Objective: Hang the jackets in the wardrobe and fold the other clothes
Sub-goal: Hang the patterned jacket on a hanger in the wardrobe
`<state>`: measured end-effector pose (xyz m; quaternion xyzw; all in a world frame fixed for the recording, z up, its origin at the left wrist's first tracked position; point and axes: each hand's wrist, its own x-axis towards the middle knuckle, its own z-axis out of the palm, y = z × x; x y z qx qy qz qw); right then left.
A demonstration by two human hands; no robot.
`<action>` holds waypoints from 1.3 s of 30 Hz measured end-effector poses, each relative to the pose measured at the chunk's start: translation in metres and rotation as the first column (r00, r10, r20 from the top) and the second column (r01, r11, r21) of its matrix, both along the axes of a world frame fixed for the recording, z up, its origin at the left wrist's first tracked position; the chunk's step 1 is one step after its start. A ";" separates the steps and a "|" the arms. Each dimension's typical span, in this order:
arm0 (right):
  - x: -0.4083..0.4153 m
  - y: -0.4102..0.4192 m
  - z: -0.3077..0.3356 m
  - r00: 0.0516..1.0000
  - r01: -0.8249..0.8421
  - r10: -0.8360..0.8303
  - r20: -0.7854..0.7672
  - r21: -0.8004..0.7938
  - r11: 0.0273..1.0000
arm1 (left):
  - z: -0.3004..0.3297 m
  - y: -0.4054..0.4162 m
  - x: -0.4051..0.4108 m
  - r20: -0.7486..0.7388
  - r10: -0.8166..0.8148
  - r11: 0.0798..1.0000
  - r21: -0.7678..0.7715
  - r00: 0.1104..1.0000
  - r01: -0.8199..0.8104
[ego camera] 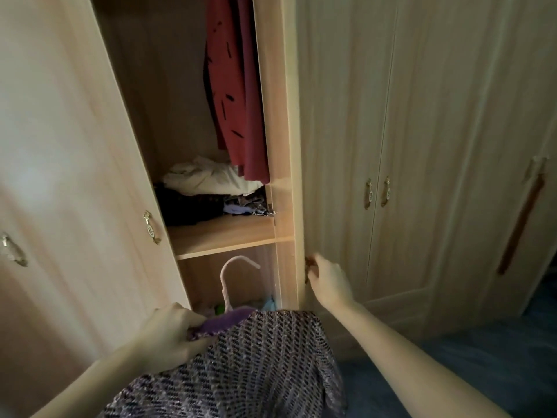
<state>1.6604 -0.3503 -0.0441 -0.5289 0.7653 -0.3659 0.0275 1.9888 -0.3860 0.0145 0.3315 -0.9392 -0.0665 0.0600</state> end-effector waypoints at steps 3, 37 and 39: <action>0.016 0.012 -0.003 0.993 0.119 -0.119 0.009 -0.211 0.970 | -0.002 0.003 0.011 -0.057 0.088 0.994 0.074 0.994 -0.084; 0.295 -0.140 0.065 0.916 -0.301 0.174 0.361 0.332 0.894 | -0.012 -0.100 0.089 -0.366 0.329 0.900 0.401 0.871 -0.171; 0.301 -0.153 0.064 0.967 -0.204 0.127 0.220 0.370 0.906 | -0.019 -0.113 0.093 -0.392 0.316 0.889 0.440 0.864 -0.125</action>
